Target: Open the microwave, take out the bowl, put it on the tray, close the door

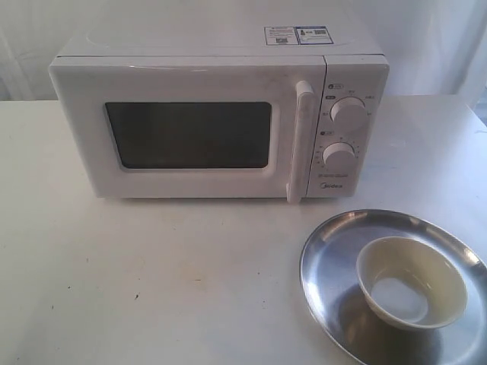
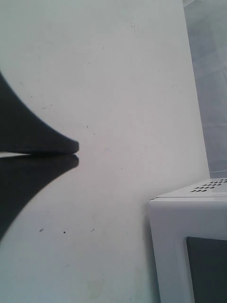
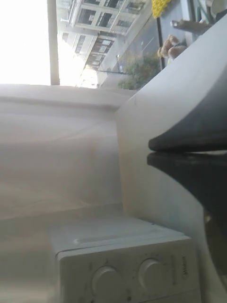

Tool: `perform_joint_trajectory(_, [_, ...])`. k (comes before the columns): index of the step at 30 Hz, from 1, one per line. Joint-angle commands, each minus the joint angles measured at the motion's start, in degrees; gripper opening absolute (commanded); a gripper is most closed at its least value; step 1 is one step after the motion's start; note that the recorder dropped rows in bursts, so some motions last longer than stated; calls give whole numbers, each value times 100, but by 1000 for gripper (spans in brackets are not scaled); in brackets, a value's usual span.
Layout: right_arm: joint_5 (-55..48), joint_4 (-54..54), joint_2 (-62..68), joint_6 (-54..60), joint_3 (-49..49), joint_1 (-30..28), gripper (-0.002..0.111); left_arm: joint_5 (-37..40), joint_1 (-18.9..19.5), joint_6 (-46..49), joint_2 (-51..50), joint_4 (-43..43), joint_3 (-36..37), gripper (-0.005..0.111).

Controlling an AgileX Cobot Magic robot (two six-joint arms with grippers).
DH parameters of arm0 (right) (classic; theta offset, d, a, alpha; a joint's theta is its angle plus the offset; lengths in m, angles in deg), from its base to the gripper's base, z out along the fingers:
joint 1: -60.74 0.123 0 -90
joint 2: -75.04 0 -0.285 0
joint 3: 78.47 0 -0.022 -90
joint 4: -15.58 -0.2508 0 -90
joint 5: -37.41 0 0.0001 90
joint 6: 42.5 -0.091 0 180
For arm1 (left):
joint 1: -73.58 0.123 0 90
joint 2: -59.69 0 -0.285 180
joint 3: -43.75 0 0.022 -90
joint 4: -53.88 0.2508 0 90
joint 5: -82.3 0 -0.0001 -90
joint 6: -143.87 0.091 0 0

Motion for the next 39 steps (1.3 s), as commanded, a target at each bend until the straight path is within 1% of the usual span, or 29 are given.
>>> perform_joint_trajectory(1, [-418,-1528,-26,1961,29,-26,0,-6,-5,-32,12,-20,19,0])
perform_joint_trajectory(6, [-403,-2238,-26,2608,29,-26,0,-6,-5,-32,12,-20,19,0])
perform_joint_trajectory(17, [-653,-2238,-26,2609,29,-26,0,-6,-5,-32,12,-20,19,0])
perform_joint_trajectory(39, [-664,-2238,-26,2609,29,-26,0,-6,-5,-32,12,-20,19,0])
